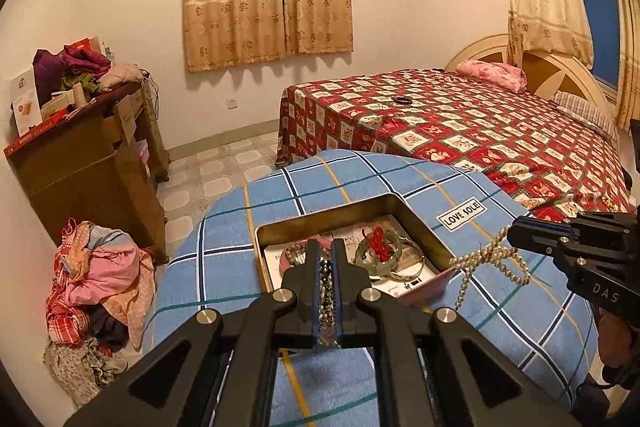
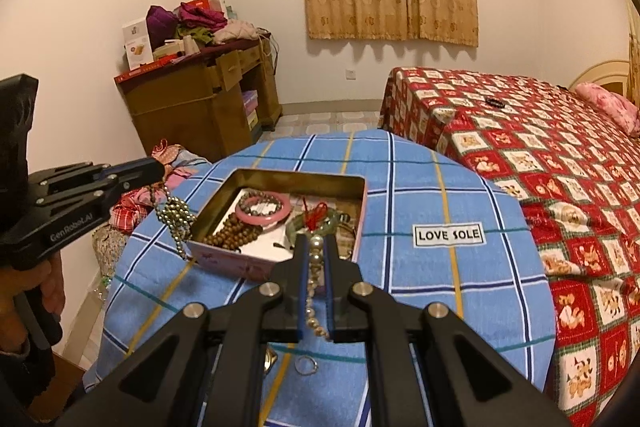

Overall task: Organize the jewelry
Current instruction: 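Lift and carry the gold chain and pearl necklace over the pink tin with both grippers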

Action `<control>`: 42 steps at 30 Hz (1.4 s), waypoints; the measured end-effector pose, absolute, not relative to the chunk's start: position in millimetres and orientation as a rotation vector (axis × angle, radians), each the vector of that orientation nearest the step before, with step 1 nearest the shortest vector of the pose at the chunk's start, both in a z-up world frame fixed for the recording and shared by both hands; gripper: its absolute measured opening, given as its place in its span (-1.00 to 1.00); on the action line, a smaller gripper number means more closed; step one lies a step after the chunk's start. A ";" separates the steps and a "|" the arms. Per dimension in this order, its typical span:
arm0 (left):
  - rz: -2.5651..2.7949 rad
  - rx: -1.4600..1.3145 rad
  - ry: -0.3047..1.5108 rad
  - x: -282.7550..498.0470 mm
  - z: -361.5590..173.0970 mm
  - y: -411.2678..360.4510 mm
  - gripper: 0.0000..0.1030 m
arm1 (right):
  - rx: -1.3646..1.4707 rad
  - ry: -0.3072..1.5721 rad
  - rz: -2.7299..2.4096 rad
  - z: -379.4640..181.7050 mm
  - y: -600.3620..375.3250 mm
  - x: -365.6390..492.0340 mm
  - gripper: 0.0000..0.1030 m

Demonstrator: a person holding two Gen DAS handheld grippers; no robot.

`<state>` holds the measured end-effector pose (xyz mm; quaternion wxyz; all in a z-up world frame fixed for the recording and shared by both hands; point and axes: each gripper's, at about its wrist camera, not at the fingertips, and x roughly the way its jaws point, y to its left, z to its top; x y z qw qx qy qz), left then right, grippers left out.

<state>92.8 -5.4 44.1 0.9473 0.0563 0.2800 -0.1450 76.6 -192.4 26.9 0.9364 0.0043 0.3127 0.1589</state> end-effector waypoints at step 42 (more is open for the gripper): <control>-0.255 0.105 0.611 175.0 32.8 -14.0 -0.92 | -0.063 0.677 0.320 25.4 -164.2 161.0 -0.83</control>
